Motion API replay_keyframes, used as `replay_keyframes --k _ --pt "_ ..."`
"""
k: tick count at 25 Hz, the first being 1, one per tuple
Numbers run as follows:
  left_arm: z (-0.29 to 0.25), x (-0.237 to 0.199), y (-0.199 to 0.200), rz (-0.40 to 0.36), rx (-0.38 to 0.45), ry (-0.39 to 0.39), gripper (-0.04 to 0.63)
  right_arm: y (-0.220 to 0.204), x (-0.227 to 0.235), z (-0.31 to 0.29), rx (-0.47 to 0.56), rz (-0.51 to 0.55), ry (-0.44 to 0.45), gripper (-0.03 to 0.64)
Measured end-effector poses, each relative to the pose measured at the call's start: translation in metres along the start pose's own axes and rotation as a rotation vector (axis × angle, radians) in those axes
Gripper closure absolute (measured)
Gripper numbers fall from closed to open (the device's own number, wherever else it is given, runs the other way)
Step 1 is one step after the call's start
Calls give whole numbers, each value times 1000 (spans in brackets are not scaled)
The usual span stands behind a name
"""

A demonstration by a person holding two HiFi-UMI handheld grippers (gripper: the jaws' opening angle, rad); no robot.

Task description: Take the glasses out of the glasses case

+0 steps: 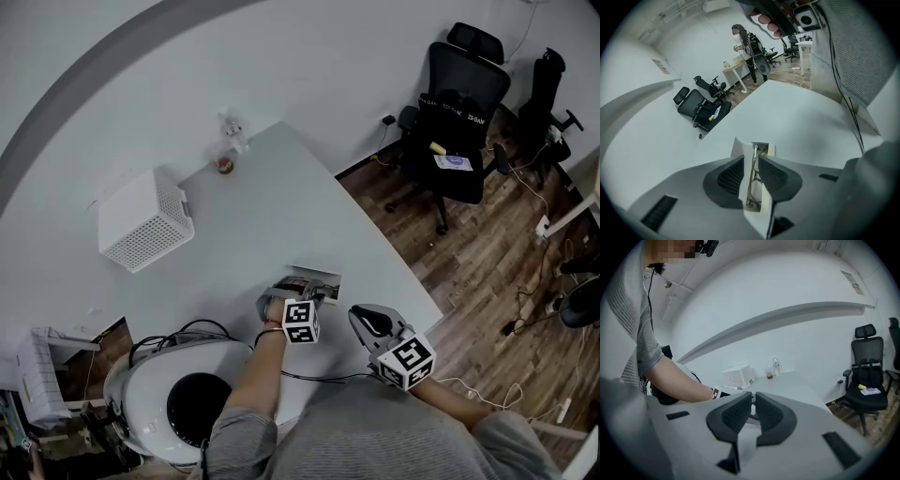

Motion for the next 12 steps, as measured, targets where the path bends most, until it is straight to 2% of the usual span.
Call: replay_keyframes --k 12 --pt "-15 2 -11 -9 -55 10 494 -4 0 0 1 -19 -2 600"
Point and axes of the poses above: the fingertips, and each gripper's own axes: z backward along the fingers, x to its right, y out of its top, the point moved 1 cm from there along z, backward along the fingers, and after that the axes turned 7 degrees about z, right-handed, at the moved point
